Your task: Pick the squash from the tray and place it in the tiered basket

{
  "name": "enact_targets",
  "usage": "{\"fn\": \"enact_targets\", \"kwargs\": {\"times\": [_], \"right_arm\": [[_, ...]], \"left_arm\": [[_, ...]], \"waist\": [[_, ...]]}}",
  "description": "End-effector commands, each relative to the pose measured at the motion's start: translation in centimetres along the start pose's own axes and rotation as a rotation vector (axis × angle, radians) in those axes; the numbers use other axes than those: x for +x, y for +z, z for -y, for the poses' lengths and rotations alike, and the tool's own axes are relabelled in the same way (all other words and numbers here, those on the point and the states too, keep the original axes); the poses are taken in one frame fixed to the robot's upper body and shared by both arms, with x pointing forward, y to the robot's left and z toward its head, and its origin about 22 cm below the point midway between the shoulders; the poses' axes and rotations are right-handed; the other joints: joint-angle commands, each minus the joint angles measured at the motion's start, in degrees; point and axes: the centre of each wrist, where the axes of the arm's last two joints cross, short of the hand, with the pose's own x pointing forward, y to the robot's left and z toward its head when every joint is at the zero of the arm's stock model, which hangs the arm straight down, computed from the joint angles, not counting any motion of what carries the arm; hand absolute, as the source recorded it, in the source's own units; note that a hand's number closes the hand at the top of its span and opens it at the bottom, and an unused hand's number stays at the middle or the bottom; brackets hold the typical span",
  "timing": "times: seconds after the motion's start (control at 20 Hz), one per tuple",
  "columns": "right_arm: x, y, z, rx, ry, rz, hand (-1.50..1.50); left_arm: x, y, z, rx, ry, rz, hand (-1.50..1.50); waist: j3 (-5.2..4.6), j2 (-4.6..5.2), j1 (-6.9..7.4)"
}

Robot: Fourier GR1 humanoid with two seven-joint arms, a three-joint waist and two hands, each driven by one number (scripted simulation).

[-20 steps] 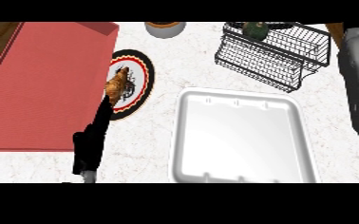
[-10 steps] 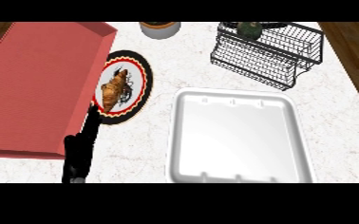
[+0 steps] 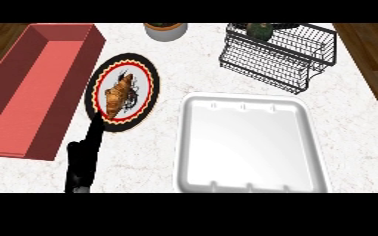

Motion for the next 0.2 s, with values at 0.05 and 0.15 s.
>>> {"fn": "enact_targets", "kwargs": {"times": [0.05,0.15], "right_arm": [[-1.8,1.5,8.4,0.055,-0.026,0.022,-1.5],[-1.8,2.0,11.1,0.079,-0.038,0.027,-1.5]], "left_arm": [[-0.1,0.6,1.8,-0.01,0.004,-0.003,0.0],[-0.6,0.3,-0.2,-0.01,0.0,0.0,0.0]], "waist": [[-0.01,0.08,0.25],[-0.03,0.14,0.52]]}}
